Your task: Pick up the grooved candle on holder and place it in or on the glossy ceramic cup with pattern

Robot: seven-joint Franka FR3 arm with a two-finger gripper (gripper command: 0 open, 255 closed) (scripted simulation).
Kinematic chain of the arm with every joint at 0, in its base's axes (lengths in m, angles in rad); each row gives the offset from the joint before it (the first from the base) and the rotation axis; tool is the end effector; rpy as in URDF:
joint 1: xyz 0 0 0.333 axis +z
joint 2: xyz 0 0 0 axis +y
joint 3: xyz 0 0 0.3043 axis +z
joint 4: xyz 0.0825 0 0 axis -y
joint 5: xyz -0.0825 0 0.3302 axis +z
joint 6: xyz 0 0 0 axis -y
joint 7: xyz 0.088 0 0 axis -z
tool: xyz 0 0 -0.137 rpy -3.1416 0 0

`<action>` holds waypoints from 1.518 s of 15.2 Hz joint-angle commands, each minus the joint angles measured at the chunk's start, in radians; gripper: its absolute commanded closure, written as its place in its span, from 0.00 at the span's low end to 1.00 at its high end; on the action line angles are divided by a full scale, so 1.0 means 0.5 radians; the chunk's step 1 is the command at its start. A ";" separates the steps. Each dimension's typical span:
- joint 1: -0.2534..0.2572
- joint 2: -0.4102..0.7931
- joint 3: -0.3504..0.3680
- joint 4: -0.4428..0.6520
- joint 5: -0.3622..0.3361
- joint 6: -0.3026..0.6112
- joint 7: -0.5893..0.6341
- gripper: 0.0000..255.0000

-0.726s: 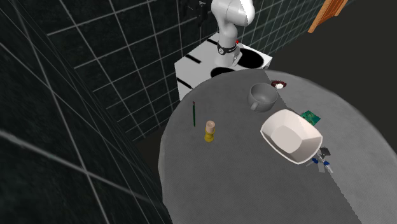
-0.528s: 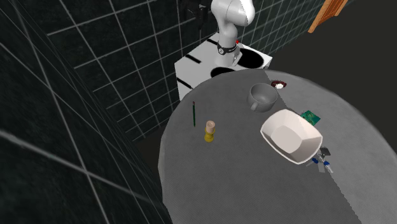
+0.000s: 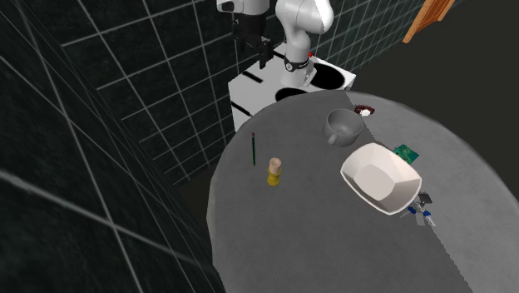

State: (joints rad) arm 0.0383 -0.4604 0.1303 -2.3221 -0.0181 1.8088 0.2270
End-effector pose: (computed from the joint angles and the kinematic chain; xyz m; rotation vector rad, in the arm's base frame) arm 0.3545 0.0622 0.4838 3.0546 -0.1050 -0.0628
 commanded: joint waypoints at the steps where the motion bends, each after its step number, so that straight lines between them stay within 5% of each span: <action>1: 0.014 0.155 0.027 0.091 0.021 0.042 0.024 0.00; 13: 0.133 1.066 0.198 0.778 0.063 0.153 0.213 0.00; 23: 0.308 1.883 0.270 1.657 0.009 0.008 0.345 0.00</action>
State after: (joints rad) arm 0.1828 0.4359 0.2636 -1.5461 -0.0105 1.8243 0.3956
